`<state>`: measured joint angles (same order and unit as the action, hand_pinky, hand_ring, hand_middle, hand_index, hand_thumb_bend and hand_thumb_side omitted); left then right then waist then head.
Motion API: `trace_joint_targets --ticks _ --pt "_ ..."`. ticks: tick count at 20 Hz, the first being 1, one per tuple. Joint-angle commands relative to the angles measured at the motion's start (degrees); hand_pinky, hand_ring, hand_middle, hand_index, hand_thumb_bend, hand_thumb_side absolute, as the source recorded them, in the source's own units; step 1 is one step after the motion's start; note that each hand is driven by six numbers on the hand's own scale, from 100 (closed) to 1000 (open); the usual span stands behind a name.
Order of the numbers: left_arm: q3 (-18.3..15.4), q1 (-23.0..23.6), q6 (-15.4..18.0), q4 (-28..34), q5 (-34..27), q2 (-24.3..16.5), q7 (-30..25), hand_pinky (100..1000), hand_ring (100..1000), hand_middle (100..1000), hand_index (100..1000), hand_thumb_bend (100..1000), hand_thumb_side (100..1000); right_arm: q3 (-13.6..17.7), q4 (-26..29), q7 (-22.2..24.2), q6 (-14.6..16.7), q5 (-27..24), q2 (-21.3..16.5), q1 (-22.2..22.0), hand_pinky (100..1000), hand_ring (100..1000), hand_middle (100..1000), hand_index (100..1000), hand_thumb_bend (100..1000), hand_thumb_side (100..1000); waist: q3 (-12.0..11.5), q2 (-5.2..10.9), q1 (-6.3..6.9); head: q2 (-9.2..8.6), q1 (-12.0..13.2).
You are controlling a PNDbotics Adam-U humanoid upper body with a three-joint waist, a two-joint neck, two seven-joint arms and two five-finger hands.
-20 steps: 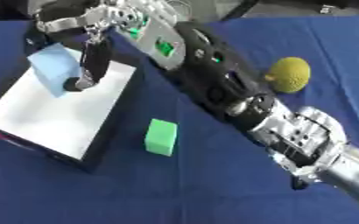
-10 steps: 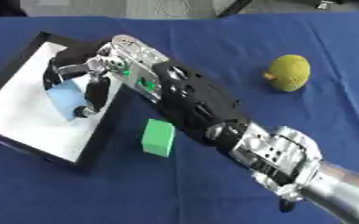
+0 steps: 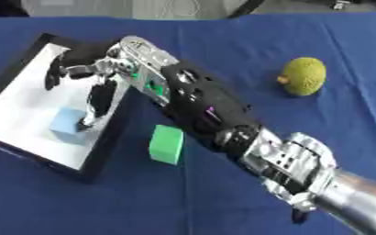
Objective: Pick up objects on the table and place them in the box.
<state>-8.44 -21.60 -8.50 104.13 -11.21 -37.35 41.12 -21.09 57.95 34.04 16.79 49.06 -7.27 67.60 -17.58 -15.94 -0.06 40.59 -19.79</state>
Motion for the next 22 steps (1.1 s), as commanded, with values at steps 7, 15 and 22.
trace_joint_targets --ticks 7,15,22 --pt "-1.6 1.2 -0.5 0.3 0.9 -3.1 2.7 652 781 850 874 602 589 3.6 12.2 -1.1 -8.6 -15.4 -11.4 6.7 905 849 764 846 445 265 1.6 1.90 -0.79 1.30 2.1" --pt "-2.0 3.0 -0.5 -0.1 1.3 -4.3 3.2 652 782 851 874 601 588 4.0 21.7 -0.3 -14.1 -26.0 -26.8 4.0 904 854 771 847 453 285 4.5 3.30 -1.39 2.47 5.6" --pt "-1.8 3.4 -0.7 -0.5 1.3 -4.4 3.1 651 782 850 874 598 589 4.5 28.0 -0.5 -16.3 -30.5 -37.4 -3.1 900 857 775 844 465 305 5.9 3.64 -1.45 2.36 6.7"
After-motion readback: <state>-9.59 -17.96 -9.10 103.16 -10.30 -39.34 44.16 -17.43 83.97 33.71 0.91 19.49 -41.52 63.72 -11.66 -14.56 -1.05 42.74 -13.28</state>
